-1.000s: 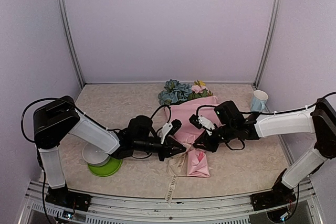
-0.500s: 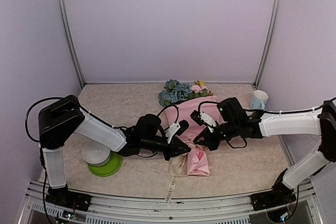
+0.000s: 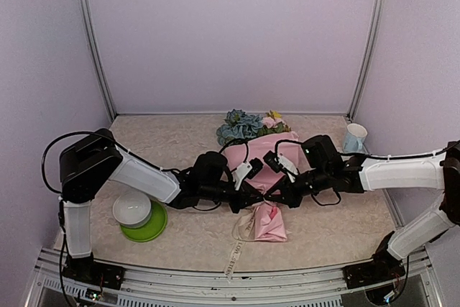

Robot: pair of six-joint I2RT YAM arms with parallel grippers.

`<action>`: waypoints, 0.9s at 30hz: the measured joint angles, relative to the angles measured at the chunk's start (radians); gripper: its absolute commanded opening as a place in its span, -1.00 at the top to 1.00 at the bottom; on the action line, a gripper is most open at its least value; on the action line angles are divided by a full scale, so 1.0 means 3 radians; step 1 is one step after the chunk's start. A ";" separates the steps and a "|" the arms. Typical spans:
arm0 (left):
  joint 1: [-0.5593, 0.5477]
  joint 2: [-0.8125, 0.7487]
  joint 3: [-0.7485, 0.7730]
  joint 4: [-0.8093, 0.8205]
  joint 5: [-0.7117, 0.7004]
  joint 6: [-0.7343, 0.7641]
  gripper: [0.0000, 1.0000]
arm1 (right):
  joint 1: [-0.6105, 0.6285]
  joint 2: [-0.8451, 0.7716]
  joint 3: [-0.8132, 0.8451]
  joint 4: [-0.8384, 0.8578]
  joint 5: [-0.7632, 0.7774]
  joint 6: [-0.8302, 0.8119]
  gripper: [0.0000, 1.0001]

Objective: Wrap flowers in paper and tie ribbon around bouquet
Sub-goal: Cross the half-tied ribbon over the folded bouquet.

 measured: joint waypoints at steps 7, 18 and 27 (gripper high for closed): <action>0.0022 0.0128 0.0006 0.0046 -0.0017 -0.0064 1.00 | -0.0001 -0.0046 -0.0003 -0.0055 0.0001 0.0042 0.20; 0.0022 0.0139 0.0008 0.0076 -0.0027 -0.0070 1.00 | -0.0346 -0.0278 0.0104 -0.0187 0.0296 0.0050 0.59; 0.0022 0.0141 0.0061 0.0048 -0.0028 -0.0071 1.00 | -0.0399 0.0456 0.0381 -0.0296 0.0393 -0.0125 0.94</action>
